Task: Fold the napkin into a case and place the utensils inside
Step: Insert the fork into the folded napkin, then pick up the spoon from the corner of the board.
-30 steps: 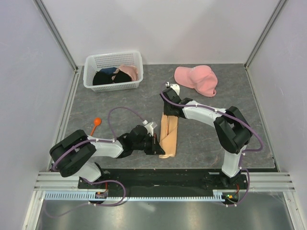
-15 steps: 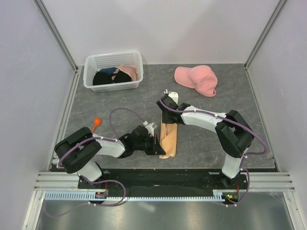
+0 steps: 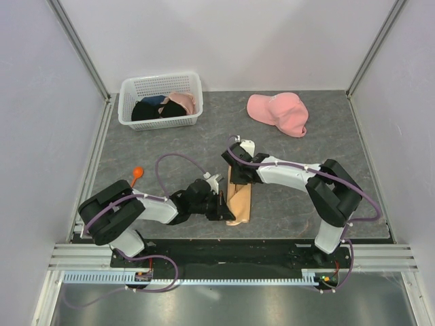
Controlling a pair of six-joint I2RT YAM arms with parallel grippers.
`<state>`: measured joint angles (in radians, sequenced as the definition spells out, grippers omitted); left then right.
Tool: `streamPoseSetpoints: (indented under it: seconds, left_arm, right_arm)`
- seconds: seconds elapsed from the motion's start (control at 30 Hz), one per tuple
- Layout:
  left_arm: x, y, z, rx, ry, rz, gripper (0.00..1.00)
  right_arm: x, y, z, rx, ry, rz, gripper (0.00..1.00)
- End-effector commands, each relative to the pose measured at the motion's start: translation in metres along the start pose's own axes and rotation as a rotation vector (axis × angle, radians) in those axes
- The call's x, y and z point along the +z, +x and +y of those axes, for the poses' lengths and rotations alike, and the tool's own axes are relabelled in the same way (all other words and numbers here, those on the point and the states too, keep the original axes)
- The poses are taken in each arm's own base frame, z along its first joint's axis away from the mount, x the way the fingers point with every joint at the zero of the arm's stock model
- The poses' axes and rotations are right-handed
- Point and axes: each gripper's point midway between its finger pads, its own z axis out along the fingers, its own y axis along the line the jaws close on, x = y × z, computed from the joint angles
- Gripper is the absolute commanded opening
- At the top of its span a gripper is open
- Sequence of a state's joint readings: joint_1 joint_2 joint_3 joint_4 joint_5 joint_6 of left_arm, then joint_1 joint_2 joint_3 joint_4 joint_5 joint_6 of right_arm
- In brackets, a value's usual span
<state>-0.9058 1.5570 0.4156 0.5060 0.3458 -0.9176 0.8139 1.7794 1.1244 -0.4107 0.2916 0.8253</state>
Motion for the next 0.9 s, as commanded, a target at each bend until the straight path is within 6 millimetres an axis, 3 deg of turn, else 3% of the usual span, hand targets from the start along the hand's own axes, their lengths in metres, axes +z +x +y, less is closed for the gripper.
streamPoseSetpoints:
  seconds: [0.0, 0.1, 0.2, 0.27, 0.43, 0.47, 0.5, 0.53, 0.57, 0.63, 0.67, 0.73, 0.77, 0.8, 0.83, 0.87]
  left_arm:
    - [0.0, -0.005, -0.005, -0.002, 0.01, -0.032, 0.02]
    - [-0.003, -0.008, -0.009, 0.006, 0.015, -0.037, 0.02]
    - [-0.007, -0.012, -0.017, 0.021, 0.034, -0.048, 0.02]
    - [-0.015, -0.018, -0.026, 0.04, 0.046, -0.072, 0.07]
    - [-0.045, -0.032, -0.043, 0.069, 0.02, -0.126, 0.4]
    - [-0.052, -0.035, -0.047, 0.075, 0.021, -0.142, 0.43]
    - [-0.059, -0.039, -0.043, 0.082, -0.008, -0.16, 0.48]
    - [-0.066, -0.046, -0.046, 0.088, -0.024, -0.185, 0.51]
    - [-0.082, -0.044, -0.041, 0.079, -0.068, -0.19, 0.52]
    - [-0.105, -0.069, -0.029, 0.059, -0.134, -0.269, 0.57]
    - [-0.126, -0.082, -0.007, 0.001, -0.207, -0.309, 0.59]
    - [-0.153, -0.102, 0.01, -0.015, -0.283, -0.369, 0.61]
    - [-0.176, -0.123, 0.032, -0.072, -0.358, -0.443, 0.63]
    - [-0.188, -0.119, 0.054, -0.086, -0.454, -0.413, 0.65]
    - [-0.205, -0.135, 0.056, -0.098, -0.503, -0.443, 0.81]
    - [-0.224, -0.145, 0.078, -0.166, -0.596, -0.463, 0.82]
  right_arm:
    - [-0.012, 0.001, 0.009, 0.02, -0.04, 0.001, 0.02]
    - [-0.014, 0.003, 0.009, 0.015, -0.045, 0.015, 0.09]
    - [-0.019, 0.001, 0.011, 0.003, -0.06, 0.014, 0.32]
    - [-0.024, -0.008, 0.01, -0.005, -0.052, -0.017, 0.42]
    - [-0.063, -0.044, 0.012, -0.093, -0.044, -0.093, 0.57]
    - [-0.071, -0.048, 0.006, -0.118, -0.017, -0.097, 0.58]
    - [-0.088, -0.069, 0.007, -0.116, -0.016, -0.164, 0.61]
    - [-0.096, -0.078, 0.004, -0.132, -0.002, -0.194, 0.64]
    - [-0.104, -0.086, 0.0, -0.16, 0.004, -0.218, 0.65]
    - [-0.124, -0.1, -0.006, -0.176, 0.0, -0.278, 0.7]
    - [-0.127, -0.102, -0.009, -0.201, 0.0, -0.288, 0.73]
    - [-0.136, -0.104, -0.01, -0.217, -0.03, -0.305, 0.82]
    - [-0.133, -0.101, -0.013, -0.238, -0.037, -0.304, 0.85]
    - [-0.136, -0.1, -0.014, -0.243, -0.052, -0.307, 0.88]
    - [-0.135, -0.097, -0.011, -0.251, -0.08, -0.292, 0.88]
    - [-0.132, -0.093, -0.015, -0.255, -0.084, -0.278, 0.89]
